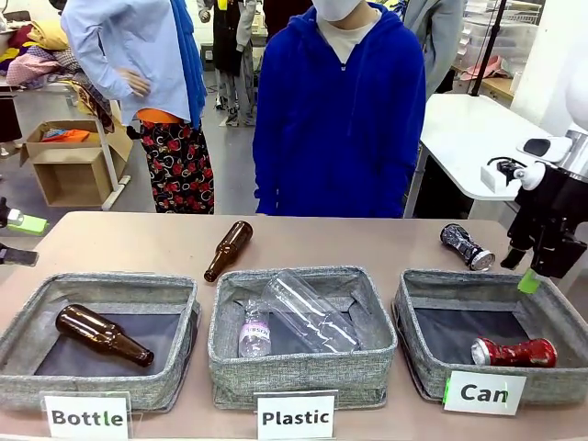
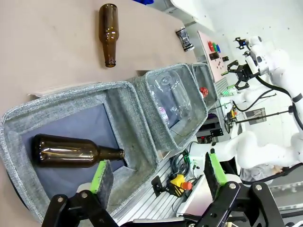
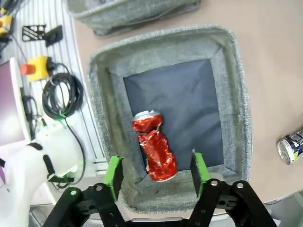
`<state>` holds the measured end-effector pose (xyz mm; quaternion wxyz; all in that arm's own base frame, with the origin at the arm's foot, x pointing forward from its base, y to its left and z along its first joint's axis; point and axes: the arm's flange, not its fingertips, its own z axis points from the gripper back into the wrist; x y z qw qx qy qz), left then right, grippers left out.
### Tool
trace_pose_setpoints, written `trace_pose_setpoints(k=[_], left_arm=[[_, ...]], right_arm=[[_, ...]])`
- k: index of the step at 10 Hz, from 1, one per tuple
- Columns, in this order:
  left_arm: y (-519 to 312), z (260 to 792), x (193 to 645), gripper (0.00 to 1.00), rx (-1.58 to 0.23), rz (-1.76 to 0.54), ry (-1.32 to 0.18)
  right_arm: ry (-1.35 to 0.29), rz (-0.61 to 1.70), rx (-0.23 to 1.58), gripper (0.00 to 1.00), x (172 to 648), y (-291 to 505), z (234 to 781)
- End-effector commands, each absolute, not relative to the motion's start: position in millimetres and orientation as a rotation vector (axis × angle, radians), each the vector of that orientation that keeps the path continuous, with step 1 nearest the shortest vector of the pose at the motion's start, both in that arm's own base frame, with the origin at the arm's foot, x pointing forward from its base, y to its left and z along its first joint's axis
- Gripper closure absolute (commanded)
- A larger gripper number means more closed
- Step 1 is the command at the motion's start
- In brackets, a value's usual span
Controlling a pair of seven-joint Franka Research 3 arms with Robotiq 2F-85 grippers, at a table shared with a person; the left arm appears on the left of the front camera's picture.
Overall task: Sort the can waste into the basket.
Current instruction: Pick up the can waste from the table and place it in the right Fabric basket.
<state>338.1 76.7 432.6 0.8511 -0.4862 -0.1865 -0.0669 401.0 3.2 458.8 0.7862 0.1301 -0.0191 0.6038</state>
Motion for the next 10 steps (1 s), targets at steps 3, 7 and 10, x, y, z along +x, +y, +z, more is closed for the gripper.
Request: trace_pose_setpoints(k=[3,7,10], left_arm=[[73.5,435.3,336.6,0.0,-1.046,-0.129,-0.397],[73.5,435.3,336.6,0.0,-1.046,-0.129,-0.397],[73.5,435.3,336.6,0.0,-1.046,-0.129,-0.397]], right_arm=[[-0.066,1.238,0.32,0.0,403.6,8.1,459.5],[-0.271,0.461,0.937,0.0,393.2,-9.0,480.5],[-0.358,-0.058,1.445,0.0,392.9,-46.5,481.2]])
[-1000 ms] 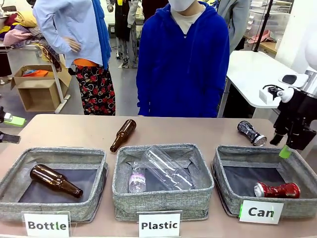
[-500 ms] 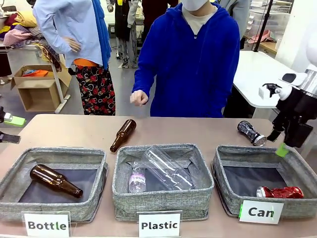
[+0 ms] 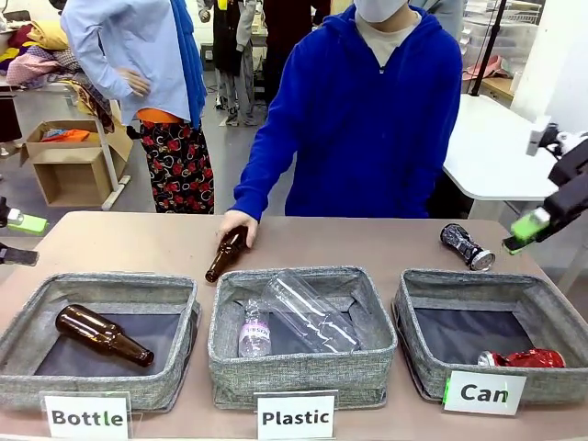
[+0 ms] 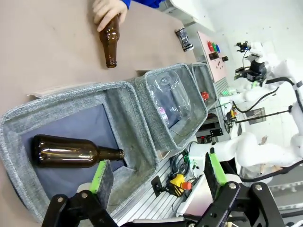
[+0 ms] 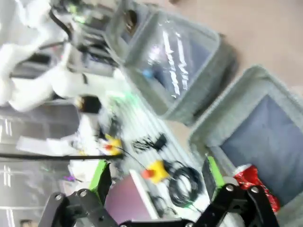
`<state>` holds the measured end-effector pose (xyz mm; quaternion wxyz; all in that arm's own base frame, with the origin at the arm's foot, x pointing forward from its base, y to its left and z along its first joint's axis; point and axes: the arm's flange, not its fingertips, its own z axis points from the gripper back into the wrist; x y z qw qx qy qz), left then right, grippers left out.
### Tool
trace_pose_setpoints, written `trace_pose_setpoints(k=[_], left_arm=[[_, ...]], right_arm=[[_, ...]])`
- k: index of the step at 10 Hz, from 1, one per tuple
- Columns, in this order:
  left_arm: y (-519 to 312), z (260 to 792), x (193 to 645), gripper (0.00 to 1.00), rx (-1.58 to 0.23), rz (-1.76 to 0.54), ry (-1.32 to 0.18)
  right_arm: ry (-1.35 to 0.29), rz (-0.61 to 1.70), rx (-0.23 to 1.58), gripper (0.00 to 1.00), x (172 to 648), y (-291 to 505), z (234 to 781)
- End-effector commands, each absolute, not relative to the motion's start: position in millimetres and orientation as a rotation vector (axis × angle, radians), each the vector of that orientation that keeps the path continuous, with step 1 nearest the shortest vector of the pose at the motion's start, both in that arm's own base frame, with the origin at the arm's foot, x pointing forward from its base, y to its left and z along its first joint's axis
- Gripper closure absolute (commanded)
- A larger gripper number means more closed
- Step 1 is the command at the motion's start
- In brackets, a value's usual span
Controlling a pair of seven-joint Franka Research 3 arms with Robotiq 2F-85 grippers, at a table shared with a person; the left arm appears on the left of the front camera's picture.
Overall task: Sort the can waste into the basket.
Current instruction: Pick up the can waste from the table and place it in the right Fabric basket.
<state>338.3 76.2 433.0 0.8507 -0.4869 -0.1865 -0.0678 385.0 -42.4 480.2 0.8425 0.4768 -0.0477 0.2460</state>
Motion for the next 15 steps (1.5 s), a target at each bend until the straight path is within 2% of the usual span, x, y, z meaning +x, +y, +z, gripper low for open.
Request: trace_pose_setpoints(k=[1,3,4,8,11,15], left_arm=[[73.5,435.3,336.6,0.0,-1.046,-0.129,-0.397],[73.5,435.3,336.6,0.0,-1.046,-0.129,-0.397],[73.5,435.3,336.6,0.0,-1.046,-0.129,-0.397],[75.9,433.1,338.5,0.0,-1.026,-0.144,-0.392],[153.7,519.7,263.5,0.0,-1.135,-0.197,-0.741],[226.0,542.0,202.8,0.0,-1.211,-0.105,-0.975]], right_arm=[[-0.359,-0.113,1.509,0.0,391.3,-54.5,477.3],[-0.389,-0.182,1.571,0.0,387.9,-67.8,465.1],[-0.138,0.269,1.232,0.0,388.9,-68.0,473.2],[-0.138,0.269,1.232,0.0,388.9,-68.0,473.2],[-0.138,0.269,1.232,0.0,388.9,-68.0,473.2],[-0.138,0.269,1.232,0.0,388.9,-68.0,473.2]])
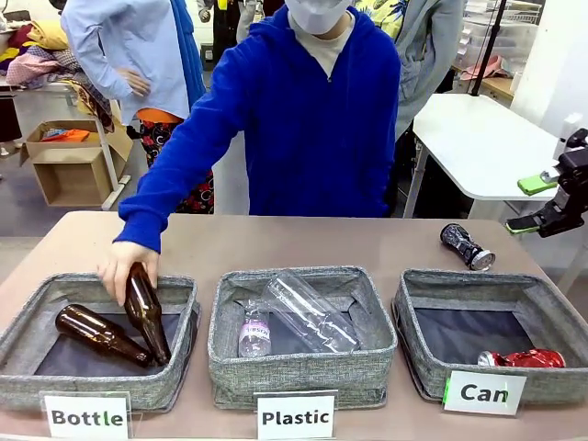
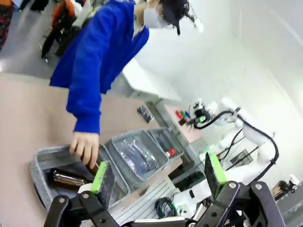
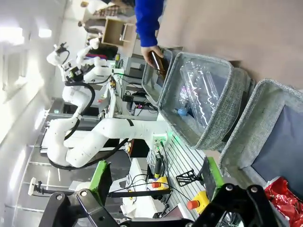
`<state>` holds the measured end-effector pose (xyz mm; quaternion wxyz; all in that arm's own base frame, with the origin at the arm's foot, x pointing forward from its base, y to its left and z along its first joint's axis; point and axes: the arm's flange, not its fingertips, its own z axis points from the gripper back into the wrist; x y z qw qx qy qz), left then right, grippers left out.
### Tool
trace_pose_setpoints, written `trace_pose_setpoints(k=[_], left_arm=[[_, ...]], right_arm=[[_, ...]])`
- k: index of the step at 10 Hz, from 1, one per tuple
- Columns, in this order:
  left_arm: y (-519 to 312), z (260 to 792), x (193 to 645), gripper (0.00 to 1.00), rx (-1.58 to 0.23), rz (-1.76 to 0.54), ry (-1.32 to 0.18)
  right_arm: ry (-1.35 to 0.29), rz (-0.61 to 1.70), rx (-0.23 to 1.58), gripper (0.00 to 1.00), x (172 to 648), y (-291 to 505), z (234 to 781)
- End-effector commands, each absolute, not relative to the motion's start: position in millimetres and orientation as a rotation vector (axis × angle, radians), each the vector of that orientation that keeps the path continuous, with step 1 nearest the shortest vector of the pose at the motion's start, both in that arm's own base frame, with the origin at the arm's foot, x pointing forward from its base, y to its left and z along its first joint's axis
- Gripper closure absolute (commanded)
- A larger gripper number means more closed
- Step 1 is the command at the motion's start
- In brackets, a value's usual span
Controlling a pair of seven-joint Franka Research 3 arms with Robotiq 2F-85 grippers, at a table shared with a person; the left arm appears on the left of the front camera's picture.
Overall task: Sort the can waste into the basket.
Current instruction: Pick up the can waste from the table and place it in the right Fabric basket.
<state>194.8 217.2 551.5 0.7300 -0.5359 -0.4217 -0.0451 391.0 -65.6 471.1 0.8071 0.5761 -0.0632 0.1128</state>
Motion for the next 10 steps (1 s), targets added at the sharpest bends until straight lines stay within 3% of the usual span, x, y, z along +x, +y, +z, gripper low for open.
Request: trace_pose_setpoints(k=[1,4,8,10], left_arm=[[237.0,542.7,194.4,0.0,-1.213,-0.063,-1.01],[231.9,543.5,197.4,0.0,-1.198,-0.04,-1.002],[178.3,532.1,246.0,0.0,-1.174,-0.116,-0.793],[128.7,513.2,281.4,0.0,-1.143,-0.207,-0.593]], right_arm=[[-0.138,0.269,1.232,0.0,388.9,-68.0,473.2],[-0.138,0.269,1.232,0.0,388.9,-68.0,473.2],[-0.135,0.242,1.233,0.0,390.9,-65.5,471.1],[-0.111,0.323,0.889,0.0,406.4,-45.8,481.8]])
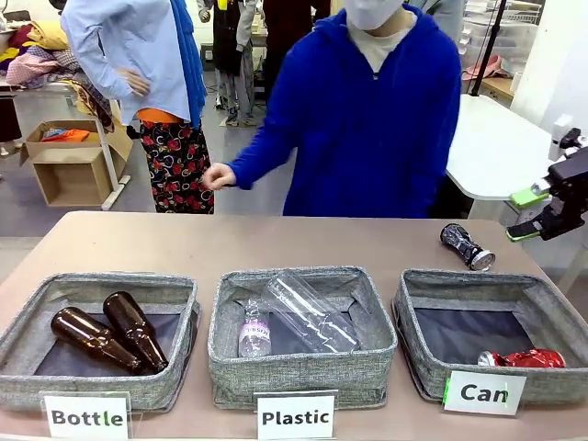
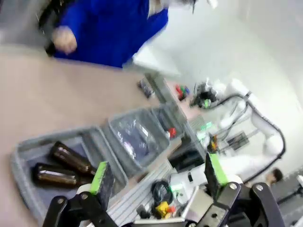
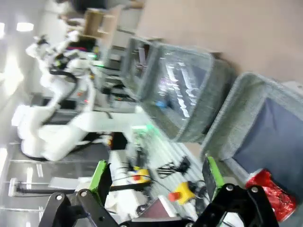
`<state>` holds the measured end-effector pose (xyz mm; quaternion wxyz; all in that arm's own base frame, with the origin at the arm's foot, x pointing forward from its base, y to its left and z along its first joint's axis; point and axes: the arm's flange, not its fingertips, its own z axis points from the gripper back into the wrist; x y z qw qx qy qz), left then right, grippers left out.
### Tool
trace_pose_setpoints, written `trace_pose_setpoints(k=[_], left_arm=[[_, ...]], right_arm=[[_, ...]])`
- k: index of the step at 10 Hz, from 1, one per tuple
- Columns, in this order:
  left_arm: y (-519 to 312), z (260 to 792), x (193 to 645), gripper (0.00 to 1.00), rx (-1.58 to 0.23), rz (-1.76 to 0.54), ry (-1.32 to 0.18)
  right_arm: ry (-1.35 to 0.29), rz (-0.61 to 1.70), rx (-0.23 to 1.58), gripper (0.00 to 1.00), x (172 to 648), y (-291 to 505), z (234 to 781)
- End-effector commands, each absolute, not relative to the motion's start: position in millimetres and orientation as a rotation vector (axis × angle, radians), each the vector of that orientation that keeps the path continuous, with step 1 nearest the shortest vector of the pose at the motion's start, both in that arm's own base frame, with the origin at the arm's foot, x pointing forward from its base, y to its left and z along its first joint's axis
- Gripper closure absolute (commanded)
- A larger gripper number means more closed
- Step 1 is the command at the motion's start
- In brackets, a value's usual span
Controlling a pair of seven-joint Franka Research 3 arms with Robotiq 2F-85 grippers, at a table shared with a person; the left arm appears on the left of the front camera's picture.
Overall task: Sort the can waste into the basket.
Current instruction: Pick up the can waste from the table and place it in the right Fabric basket.
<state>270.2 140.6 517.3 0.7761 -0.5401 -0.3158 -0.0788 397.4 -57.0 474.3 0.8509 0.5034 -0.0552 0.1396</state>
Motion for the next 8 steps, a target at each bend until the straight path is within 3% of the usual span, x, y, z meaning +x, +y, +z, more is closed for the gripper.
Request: trace_pose_setpoints(k=[1,4,6,7,8], left_arm=[[102.7,501.5,292.5,0.0,-1.098,-0.248,-0.511],[49.4,461.0,316.4,0.0,-1.081,-0.305,-0.353],[34.5,436.2,324.9,0.0,-1.068,-0.291,-0.305],[32.1,428.3,329.9,0.0,-1.093,-0.28,-0.294],[36.6,446.9,329.4,0.0,-1.086,-0.314,-0.316]], right_arm=[[-0.112,0.328,0.738,0.0,425.9,-36.4,484.2],[-0.155,0.224,0.285,0.0,492.1,-28.4,478.1],[-0.247,0.217,0.045,0.0,507.2,-14.9,475.6],[-0.3,0.17,-0.005,0.0,511.0,-14.1,474.9],[-0.262,0.299,0.179,0.0,508.8,-23.8,480.3]])
